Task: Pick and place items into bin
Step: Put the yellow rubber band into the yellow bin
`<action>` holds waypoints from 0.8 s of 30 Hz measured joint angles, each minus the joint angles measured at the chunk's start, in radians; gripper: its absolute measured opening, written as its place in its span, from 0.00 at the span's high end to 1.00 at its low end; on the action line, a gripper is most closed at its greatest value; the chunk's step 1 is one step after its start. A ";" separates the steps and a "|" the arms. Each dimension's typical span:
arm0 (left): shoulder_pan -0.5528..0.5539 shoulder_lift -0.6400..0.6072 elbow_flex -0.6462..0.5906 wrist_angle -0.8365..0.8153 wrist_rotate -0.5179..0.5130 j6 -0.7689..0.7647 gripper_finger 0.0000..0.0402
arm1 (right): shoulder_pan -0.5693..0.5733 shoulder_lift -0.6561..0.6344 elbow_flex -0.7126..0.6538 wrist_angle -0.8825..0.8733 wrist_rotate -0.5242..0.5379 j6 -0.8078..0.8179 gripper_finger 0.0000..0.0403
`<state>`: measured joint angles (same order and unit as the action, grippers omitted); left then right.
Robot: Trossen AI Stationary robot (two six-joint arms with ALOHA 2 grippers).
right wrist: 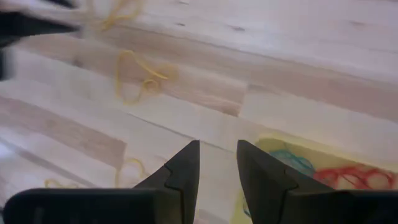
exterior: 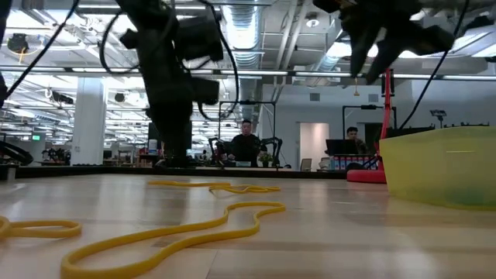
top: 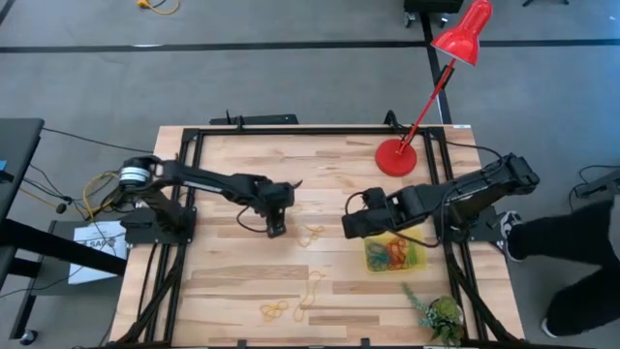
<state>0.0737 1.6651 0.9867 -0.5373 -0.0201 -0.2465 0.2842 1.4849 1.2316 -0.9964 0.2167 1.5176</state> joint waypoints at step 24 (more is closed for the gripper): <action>0.081 0.192 0.008 0.117 0.086 -0.016 0.96 | -0.006 0.001 0.000 0.033 0.029 -0.034 0.75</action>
<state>0.1549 1.8568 0.9943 -0.4205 0.0663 -0.2624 0.2787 1.4857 1.2312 -0.9634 0.2458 1.4834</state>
